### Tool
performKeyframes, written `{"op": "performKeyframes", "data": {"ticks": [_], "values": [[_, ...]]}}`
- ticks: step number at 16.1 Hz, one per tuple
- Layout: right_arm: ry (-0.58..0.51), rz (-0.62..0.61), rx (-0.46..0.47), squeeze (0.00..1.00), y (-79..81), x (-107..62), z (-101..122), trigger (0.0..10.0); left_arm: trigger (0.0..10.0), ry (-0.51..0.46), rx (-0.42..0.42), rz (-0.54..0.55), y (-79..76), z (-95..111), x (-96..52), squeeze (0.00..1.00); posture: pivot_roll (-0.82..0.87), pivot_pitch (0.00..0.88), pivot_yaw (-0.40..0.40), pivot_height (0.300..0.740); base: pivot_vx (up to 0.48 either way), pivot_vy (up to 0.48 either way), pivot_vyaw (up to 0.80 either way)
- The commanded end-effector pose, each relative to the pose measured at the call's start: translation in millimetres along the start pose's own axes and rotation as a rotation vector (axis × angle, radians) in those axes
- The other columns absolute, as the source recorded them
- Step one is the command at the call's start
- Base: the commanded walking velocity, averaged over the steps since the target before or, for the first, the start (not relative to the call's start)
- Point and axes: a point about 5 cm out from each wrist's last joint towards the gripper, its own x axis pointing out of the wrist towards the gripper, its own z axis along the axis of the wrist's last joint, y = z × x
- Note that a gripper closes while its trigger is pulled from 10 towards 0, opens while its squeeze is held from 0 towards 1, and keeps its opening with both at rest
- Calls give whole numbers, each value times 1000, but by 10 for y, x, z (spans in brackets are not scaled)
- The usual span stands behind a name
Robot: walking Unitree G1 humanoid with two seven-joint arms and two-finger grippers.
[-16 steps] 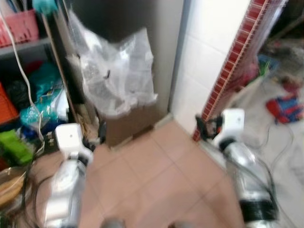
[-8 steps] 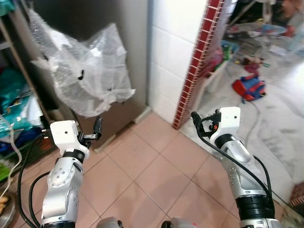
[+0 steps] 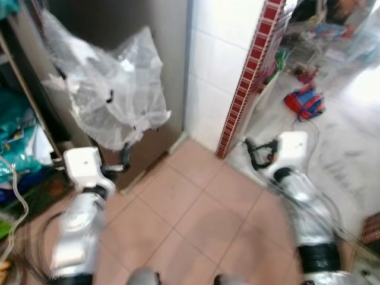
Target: Restocking fridge
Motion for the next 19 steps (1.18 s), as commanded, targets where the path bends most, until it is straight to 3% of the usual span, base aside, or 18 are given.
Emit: {"op": "performKeyframes", "data": {"ticks": [1, 7, 14, 19], "values": [[-16, -18, -20, 0, -74, -1, 60, 10000, 10000, -16, 4, -17, -44, 30, 24, 0, 30, 6, -29, 740, 0, 0, 0], [-26, -27, -25, 0, -79, 15, 77, 10000, 10000, -29, -8, -44, -72, 49, 50, 0, 27, 2, -27, 740, 0, 0, -533], [-35, -38, -25, 0, -82, 12, 84, 10000, 10000, -32, 7, -55, -63, 56, 72, 0, 25, 0, -20, 740, 367, 0, 0], [-39, -47, -23, 0, -78, 4, 79, 10000, 10000, -32, 17, -67, -67, 57, 87, 0, 26, 0, -9, 740, 444, 0, -800]]}}
